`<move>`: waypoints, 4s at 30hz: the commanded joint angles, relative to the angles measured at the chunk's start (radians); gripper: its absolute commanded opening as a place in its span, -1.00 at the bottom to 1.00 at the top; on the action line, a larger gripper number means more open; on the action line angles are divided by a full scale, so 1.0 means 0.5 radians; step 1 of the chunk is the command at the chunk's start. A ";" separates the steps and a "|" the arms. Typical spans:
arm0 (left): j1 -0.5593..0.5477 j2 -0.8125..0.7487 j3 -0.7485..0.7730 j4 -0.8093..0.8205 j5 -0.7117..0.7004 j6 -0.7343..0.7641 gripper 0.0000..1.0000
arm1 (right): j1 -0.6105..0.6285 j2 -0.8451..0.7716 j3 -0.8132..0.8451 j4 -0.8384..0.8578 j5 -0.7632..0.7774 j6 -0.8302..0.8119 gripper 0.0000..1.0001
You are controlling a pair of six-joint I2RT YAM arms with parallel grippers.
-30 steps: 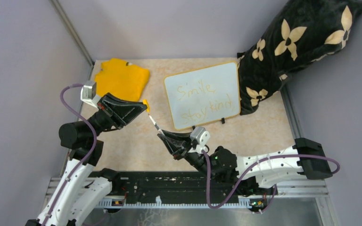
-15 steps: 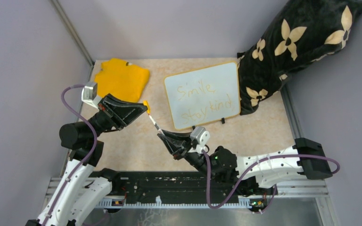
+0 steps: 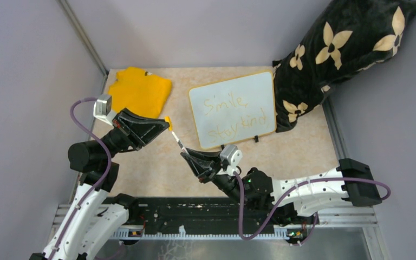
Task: Write a sentence on the whiteboard
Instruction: Close the whiteboard marker at the center of the board.
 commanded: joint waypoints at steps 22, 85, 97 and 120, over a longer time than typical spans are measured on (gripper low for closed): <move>-0.032 -0.028 -0.059 0.096 0.067 -0.036 -1.00 | -0.004 0.086 0.156 0.180 0.017 -0.052 -1.00; -0.078 0.109 -0.077 -0.014 0.190 0.011 -1.00 | -0.071 0.266 0.362 0.417 0.053 -0.559 -1.00; -0.100 0.105 0.111 -0.486 0.173 0.414 -1.00 | -0.073 0.168 0.388 0.247 0.058 -0.560 -1.00; -0.243 0.169 0.112 -0.681 0.229 0.609 -1.00 | -0.071 0.191 0.501 0.231 0.047 -0.633 -1.00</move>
